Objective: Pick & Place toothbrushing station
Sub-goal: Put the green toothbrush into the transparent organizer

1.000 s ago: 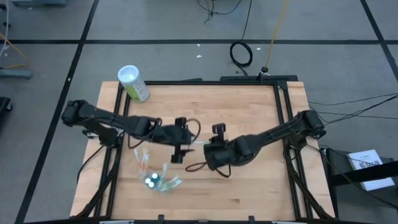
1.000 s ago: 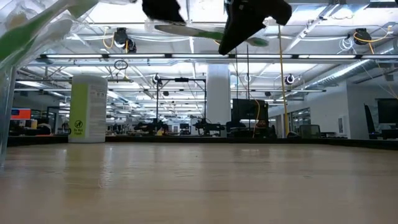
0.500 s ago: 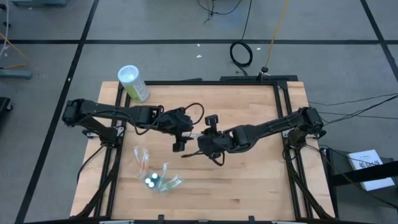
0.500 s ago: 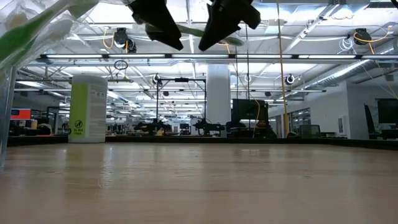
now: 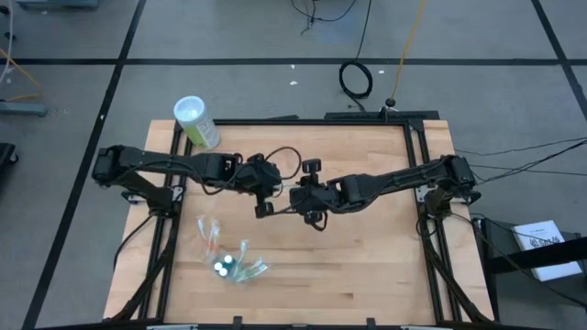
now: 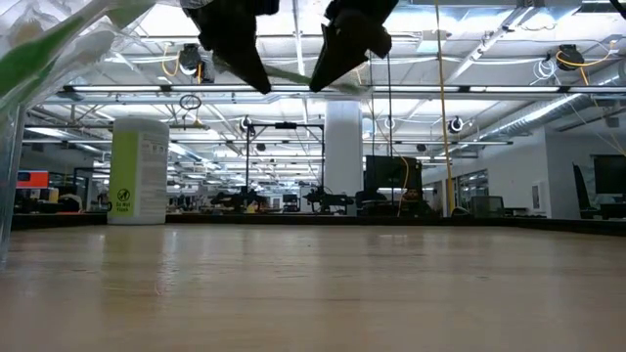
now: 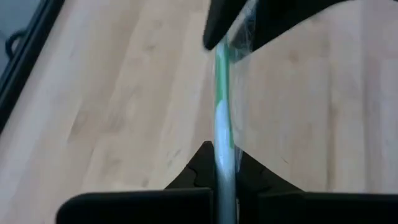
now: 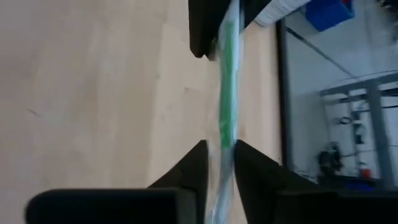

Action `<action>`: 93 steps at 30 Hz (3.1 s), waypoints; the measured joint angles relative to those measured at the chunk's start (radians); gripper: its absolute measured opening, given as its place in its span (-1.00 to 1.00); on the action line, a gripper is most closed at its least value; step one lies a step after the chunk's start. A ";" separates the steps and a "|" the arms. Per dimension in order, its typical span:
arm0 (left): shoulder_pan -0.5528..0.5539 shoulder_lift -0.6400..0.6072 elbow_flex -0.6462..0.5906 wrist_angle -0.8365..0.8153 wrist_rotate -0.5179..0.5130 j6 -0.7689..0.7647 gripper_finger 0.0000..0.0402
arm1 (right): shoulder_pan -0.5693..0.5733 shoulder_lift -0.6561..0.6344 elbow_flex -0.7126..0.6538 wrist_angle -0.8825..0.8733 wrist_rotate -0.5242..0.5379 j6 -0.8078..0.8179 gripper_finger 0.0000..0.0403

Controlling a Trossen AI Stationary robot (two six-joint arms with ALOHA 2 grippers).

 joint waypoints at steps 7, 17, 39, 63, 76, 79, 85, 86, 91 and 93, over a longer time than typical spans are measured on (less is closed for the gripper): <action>0.069 -0.001 -0.001 -0.035 -0.126 -0.094 -0.96 | 0.001 -0.066 0.000 -0.051 0.063 -0.014 -0.28; 0.121 -0.002 -0.003 0.173 -0.052 -0.048 -0.97 | -0.051 -0.276 -0.272 -0.086 -0.068 0.286 -0.06; 0.192 -0.002 -0.457 1.398 0.493 -0.004 -0.97 | -0.267 -0.503 -1.089 1.802 -0.515 0.192 -0.08; 0.189 0.004 -0.454 1.345 0.485 0.027 -0.95 | -0.273 -0.270 -0.888 1.914 -0.607 0.221 -0.63; 0.189 0.005 -0.454 1.360 0.478 0.002 -0.84 | -0.280 -0.294 -0.887 1.805 -0.607 0.167 -0.92; 0.183 0.006 -0.454 1.323 0.468 -0.033 -0.76 | -0.290 -0.357 -0.878 1.596 -0.609 0.163 -0.92; 0.167 0.003 -0.454 1.286 0.389 -0.041 -0.65 | -0.289 -0.496 -0.869 1.230 -0.516 0.111 -0.92; 0.163 0.003 -0.453 1.285 0.371 -0.034 -0.63 | -0.287 -0.518 -0.870 1.182 -0.496 0.105 -0.92; 0.152 0.003 -0.445 1.270 0.319 -0.031 -0.47 | -0.284 -0.599 -0.865 1.028 -0.456 0.141 -0.93; 0.147 0.003 -0.419 1.253 0.343 -0.045 -0.34 | -0.279 -0.595 -0.866 0.994 -0.461 0.171 -0.93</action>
